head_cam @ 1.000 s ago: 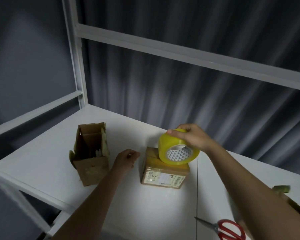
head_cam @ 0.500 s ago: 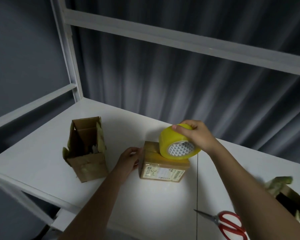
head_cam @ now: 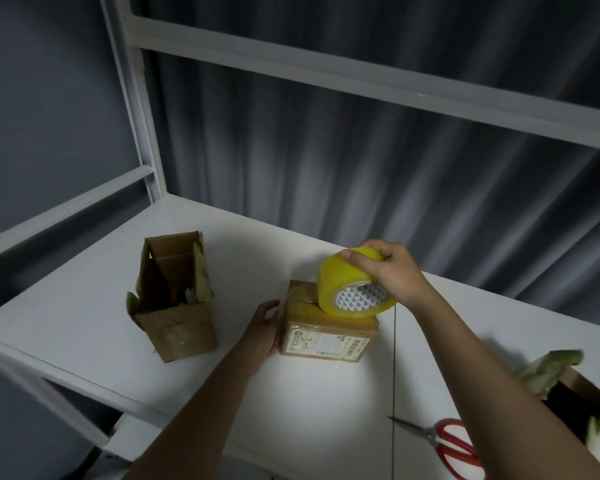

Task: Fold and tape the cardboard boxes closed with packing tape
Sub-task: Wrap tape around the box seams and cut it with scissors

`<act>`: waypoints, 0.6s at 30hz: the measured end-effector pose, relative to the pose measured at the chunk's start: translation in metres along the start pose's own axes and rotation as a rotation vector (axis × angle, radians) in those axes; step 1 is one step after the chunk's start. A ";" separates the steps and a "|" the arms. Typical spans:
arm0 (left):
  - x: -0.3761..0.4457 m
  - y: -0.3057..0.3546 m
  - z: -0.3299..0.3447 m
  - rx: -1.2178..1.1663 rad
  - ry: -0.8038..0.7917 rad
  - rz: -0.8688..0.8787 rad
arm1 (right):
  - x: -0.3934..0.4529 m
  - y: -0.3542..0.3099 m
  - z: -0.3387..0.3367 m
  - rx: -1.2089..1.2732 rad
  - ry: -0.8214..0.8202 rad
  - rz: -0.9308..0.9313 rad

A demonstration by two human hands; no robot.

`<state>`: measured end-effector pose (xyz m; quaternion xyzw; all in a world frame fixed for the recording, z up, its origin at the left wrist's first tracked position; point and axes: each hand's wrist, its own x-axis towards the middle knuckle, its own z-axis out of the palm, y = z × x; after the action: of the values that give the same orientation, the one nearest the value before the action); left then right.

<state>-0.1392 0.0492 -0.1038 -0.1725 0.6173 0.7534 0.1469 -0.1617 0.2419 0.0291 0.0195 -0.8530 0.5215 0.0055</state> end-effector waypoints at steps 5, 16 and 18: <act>-0.002 0.000 -0.005 0.336 0.191 0.420 | -0.004 -0.001 -0.002 0.006 -0.024 0.000; 0.029 0.013 0.006 0.788 -0.113 0.653 | 0.007 -0.007 -0.007 -0.085 -0.088 0.003; 0.027 0.011 0.006 0.725 -0.085 0.674 | 0.010 -0.009 -0.009 -0.147 -0.113 0.010</act>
<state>-0.1691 0.0532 -0.1051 0.1299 0.8546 0.5020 -0.0293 -0.1715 0.2453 0.0409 0.0440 -0.8879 0.4558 -0.0438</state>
